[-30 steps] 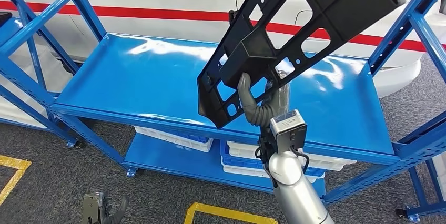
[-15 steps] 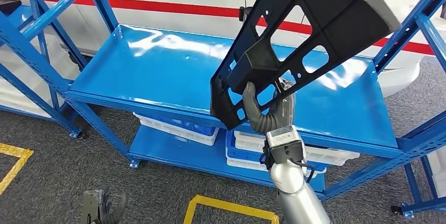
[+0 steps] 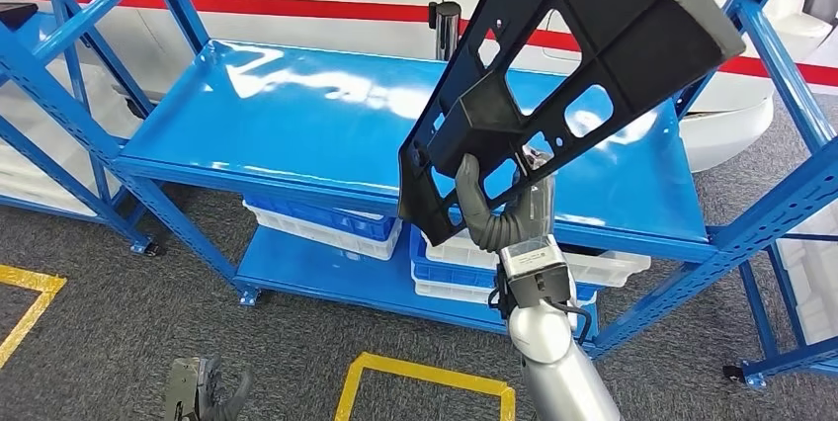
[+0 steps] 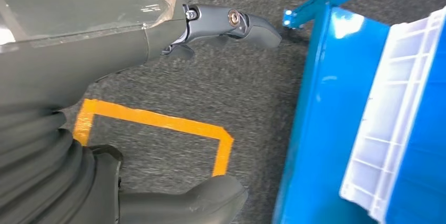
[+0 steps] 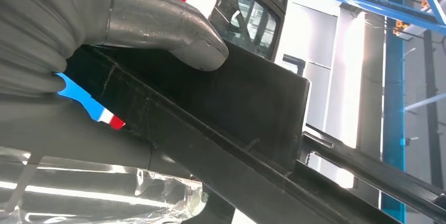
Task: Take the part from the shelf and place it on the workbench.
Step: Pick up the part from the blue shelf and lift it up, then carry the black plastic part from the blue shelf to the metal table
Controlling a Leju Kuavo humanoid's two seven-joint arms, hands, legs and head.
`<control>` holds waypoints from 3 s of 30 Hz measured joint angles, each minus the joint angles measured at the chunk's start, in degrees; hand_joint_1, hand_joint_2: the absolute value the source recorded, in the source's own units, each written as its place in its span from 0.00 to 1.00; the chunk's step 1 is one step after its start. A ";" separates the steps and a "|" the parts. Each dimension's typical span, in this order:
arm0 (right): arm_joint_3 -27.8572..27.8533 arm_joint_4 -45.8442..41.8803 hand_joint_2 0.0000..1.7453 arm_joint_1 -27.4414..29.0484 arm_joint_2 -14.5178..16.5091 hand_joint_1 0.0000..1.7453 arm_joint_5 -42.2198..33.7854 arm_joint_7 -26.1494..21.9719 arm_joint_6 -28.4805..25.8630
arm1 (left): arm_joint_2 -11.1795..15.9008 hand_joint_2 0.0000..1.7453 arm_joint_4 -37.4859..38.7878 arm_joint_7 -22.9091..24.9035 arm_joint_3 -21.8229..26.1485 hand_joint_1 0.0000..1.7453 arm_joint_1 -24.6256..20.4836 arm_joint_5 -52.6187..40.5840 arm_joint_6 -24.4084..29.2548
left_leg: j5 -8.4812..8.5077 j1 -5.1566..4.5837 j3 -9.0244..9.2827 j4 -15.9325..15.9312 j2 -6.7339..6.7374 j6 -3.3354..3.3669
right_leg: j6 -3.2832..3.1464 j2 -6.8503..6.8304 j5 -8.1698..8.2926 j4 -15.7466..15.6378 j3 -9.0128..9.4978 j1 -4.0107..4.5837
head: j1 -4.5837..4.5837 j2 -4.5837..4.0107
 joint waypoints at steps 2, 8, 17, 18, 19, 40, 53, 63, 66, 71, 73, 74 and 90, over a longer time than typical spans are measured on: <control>-0.28 -0.02 1.00 0.20 0.00 1.00 -0.08 0.07 0.19 | 0.01 1.00 0.14 0.49 -0.09 0.00 0.00 -0.44 0.30 | 2.54 0.15 4.72 -5.84 0.00 0.15 | 0.36 0.02 0.57 0.03 -0.63 0.04 | -0.02 0.00; -1.15 -0.35 1.00 1.26 0.09 1.00 0.08 -0.05 0.77 | 0.39 1.00 0.45 0.86 -0.10 0.00 1.00 -0.83 0.47 | 4.33 -0.83 11.10 -16.63 -0.25 1.98 | 2.59 -0.15 1.93 0.06 -1.40 0.01 | 0.00 0.00; -2.09 -0.46 1.00 2.66 -0.11 1.00 0.71 -0.16 0.77 | 0.59 1.00 0.99 2.07 -0.09 0.00 2.54 -2.30 1.52 | 8.44 -1.42 6.67 -17.25 0.20 3.95 | 2.57 -0.19 -5.04 11.22 -2.59 0.18 | 0.45 0.00; -2.19 -0.55 1.00 2.70 -0.10 1.00 0.81 -0.18 0.77 | 0.58 1.00 1.07 2.07 -0.09 0.00 2.89 -2.28 1.56 | 8.77 -1.49 6.28 -17.18 0.20 3.76 | 2.66 -0.19 -4.28 7.02 0.28 0.28 | 0.46 0.00; -2.27 -0.69 1.00 2.74 -0.09 1.00 0.89 -0.20 0.78 | 0.57 1.00 1.15 1.99 -0.08 0.00 3.23 -2.22 1.58 | 9.11 -1.59 5.92 -17.08 0.22 3.50 | 2.61 -0.19 -3.80 3.10 2.88 0.48 | 0.43 0.00; -2.84 -1.80 1.00 4.57 0.41 1.00 3.63 -1.04 0.96 | 0.38 1.00 2.20 0.56 0.41 0.00 5.44 -2.69 2.11 | 4.91 -0.43 10.72 -17.16 -0.23 2.33 | 3.00 -0.88 0.96 0.07 -1.24 0.16 | 0.16 0.00; -2.51 -2.38 1.00 5.15 -0.15 1.00 4.56 -1.61 0.68 | 0.50 1.00 2.22 -2.19 0.43 0.00 5.54 -4.54 3.92 | 10.09 -1.69 5.14 -17.02 -4.20 2.64 | 1.81 2.16 -3.82 -1.82 5.49 0.82 | 0.26 0.00; -2.02 -2.91 1.00 6.37 -0.10 1.00 5.25 -2.32 0.68 | 0.57 1.00 2.14 -3.38 0.36 0.00 4.77 -6.13 2.80 | 4.71 0.84 2.13 -5.94 0.64 -0.85 | 0.09 -3.23 -2.81 -2.16 5.01 0.24 | -0.12 0.00; -2.00 -3.12 1.00 6.39 -0.14 1.00 5.17 -2.79 0.68 | 0.47 1.00 2.09 -3.41 0.37 0.00 4.27 -6.16 2.22 | 7.12 0.69 7.37 -14.76 3.11 -0.76 | 0.94 -4.48 -3.02 -1.96 4.76 0.65 | -0.10 0.01; -1.89 -3.26 1.00 6.28 -0.30 1.00 4.88 -3.25 0.68 | 0.52 1.00 2.09 -3.48 0.46 0.00 3.99 -5.11 0.65 | 7.37 -0.06 7.11 -16.40 1.17 2.19 | 2.53 -4.49 -4.32 -0.07 3.87 0.85 | 0.27 0.01; -1.88 -3.28 1.00 6.25 -0.51 1.00 4.80 -3.28 0.68 | 0.53 1.00 2.08 -3.50 0.48 0.00 3.81 -4.97 0.38 | 7.69 -0.23 6.99 -16.67 0.14 2.98 | 2.00 -1.99 -7.25 6.45 0.77 0.56 | 0.54 0.01; -1.87 -3.25 1.00 6.28 -0.67 1.00 4.68 -3.29 0.68 | 0.54 1.00 2.08 -3.50 0.50 0.00 3.74 -4.80 0.21 | 7.77 -0.39 6.85 -16.66 -0.49 3.23 | 1.68 -1.20 -8.72 10.59 -1.32 0.53 | 0.62 0.01; -0.38 -2.79 1.00 6.61 -2.32 1.00 2.05 -5.22 -0.92 | 0.39 1.00 1.72 -3.46 1.71 0.00 4.47 -7.10 0.80 | 1.97 -0.62 -0.28 -3.61 -1.12 0.75 | 0.36 -0.92 -1.72 -1.32 2.83 0.45 | -0.15 0.00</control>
